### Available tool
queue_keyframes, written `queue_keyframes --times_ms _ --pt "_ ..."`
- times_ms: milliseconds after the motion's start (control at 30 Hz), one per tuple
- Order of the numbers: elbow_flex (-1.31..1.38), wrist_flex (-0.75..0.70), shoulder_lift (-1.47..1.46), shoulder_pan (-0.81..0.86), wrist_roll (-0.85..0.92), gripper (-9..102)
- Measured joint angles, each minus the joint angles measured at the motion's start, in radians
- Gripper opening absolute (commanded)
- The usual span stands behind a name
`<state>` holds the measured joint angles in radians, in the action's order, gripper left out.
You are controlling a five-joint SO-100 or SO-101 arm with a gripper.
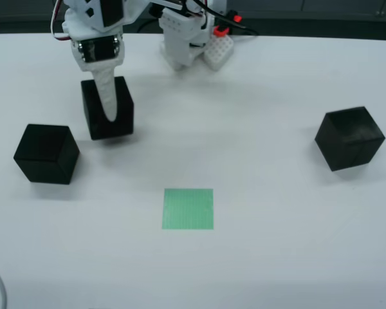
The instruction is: Stack 3 Blocks on the chosen place.
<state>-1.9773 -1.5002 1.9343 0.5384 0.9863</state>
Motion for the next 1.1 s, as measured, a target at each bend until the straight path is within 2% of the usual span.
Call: queue_keyframes --times_ms 267,400,567,767,1100 --pt "0.055 0.012 -0.061 -0.284 -0.383 16" --pt "0.107 0.048 -0.133 -0.344 -0.54 16" --pt "0.245 0.058 -0.281 -0.385 -0.66 16" --pt "0.403 0.006 -0.411 -0.463 -0.795 16" --pt "0.509 -0.014 -0.541 -0.538 -0.963 16"
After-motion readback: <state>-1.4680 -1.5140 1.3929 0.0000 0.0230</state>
